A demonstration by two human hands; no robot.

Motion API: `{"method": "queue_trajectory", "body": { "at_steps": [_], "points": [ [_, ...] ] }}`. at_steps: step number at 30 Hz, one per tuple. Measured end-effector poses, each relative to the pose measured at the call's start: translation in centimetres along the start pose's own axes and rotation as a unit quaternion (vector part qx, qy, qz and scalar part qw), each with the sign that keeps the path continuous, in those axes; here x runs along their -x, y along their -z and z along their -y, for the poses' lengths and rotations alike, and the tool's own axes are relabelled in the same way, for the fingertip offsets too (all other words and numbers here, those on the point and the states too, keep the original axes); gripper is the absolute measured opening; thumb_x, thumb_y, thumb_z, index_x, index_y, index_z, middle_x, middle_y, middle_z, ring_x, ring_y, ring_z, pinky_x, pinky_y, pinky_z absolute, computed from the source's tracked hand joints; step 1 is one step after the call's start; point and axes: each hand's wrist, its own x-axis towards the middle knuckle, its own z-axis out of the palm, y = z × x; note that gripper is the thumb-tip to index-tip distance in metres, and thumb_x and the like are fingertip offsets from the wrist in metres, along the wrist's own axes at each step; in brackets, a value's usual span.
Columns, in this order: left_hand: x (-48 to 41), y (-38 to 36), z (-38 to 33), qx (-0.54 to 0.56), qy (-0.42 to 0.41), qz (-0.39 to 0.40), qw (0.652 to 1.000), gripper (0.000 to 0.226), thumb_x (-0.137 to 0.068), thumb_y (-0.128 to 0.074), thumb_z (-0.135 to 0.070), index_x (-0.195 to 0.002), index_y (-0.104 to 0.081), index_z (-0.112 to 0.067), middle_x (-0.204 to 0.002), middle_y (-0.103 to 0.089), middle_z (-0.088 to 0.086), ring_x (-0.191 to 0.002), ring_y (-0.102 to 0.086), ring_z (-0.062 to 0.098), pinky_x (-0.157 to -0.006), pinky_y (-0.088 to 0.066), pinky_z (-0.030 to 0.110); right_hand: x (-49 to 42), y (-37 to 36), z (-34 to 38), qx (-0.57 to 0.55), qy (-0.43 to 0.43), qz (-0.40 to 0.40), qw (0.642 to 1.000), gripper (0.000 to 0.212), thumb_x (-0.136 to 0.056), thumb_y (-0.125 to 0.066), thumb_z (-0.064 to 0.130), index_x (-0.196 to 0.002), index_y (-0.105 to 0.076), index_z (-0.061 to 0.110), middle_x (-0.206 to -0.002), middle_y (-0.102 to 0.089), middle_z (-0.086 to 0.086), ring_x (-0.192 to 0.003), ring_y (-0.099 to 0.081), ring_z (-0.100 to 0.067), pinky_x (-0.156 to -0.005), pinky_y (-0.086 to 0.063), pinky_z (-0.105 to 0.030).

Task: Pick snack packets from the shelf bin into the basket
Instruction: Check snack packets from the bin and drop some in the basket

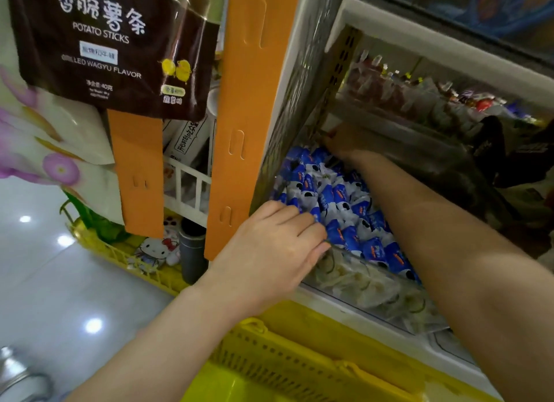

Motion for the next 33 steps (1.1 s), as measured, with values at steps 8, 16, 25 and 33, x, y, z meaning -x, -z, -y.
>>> {"method": "queue_trajectory", "body": {
  "at_steps": [8, 16, 25, 33],
  "points": [
    [0.1, 0.2, -0.3, 0.001, 0.011, 0.010, 1.000, 0.034, -0.094, -0.034, -0.027, -0.083, -0.065, -0.016, -0.076, -0.063, -0.003, -0.071, -0.057, 0.017, -0.076, -0.036, 0.029, -0.4, 0.0, -0.4, -0.018, -0.051, -0.037, 0.998, 0.035, -0.090, -0.055, 0.032, -0.100, -0.064, 0.000, -0.100, -0.063, -0.017, -0.093, -0.060, -0.031, -0.083, -0.047, -0.038],
    [0.3, 0.9, -0.6, 0.022, 0.022, 0.049, 0.998, 0.035, -0.095, -0.031, -0.029, -0.088, -0.064, -0.018, -0.081, -0.064, -0.005, -0.075, -0.057, 0.015, -0.078, -0.042, 0.030, 4.0, 2.6, 1.0, -0.062, -0.028, -0.246, 0.967, 0.025, -0.094, -0.050, 0.030, -0.105, -0.063, 0.012, -0.110, -0.066, -0.008, -0.101, -0.060, -0.024, -0.077, -0.038, -0.027],
    [0.9, 2.2, -3.2, 0.250, 0.178, -0.043, 0.951, 0.030, -0.096, -0.042, -0.021, -0.125, -0.049, -0.020, -0.120, -0.053, -0.007, -0.115, -0.042, 0.005, -0.099, -0.034, 0.025, 18.6, 5.1, 2.3, -0.215, 0.090, -0.309, 0.922, 0.007, -0.091, -0.057, 0.022, -0.093, -0.060, 0.016, -0.080, -0.058, 0.017, -0.070, -0.053, 0.013, -0.065, -0.038, -0.002],
    [2.3, 3.1, -7.2, 0.550, 0.371, -0.039, 0.748, 0.021, -0.094, -0.048, -0.030, -0.111, -0.056, -0.020, -0.102, -0.062, -0.007, -0.096, -0.059, 0.000, -0.083, -0.046, 0.016, 29.0, 2.0, 2.8, -0.330, 0.081, -0.160, 0.927, 0.005, -0.092, -0.054, 0.015, -0.088, -0.053, 0.019, -0.076, -0.055, 0.009, -0.070, -0.053, -0.003, -0.069, -0.047, -0.024]
  ]
}}
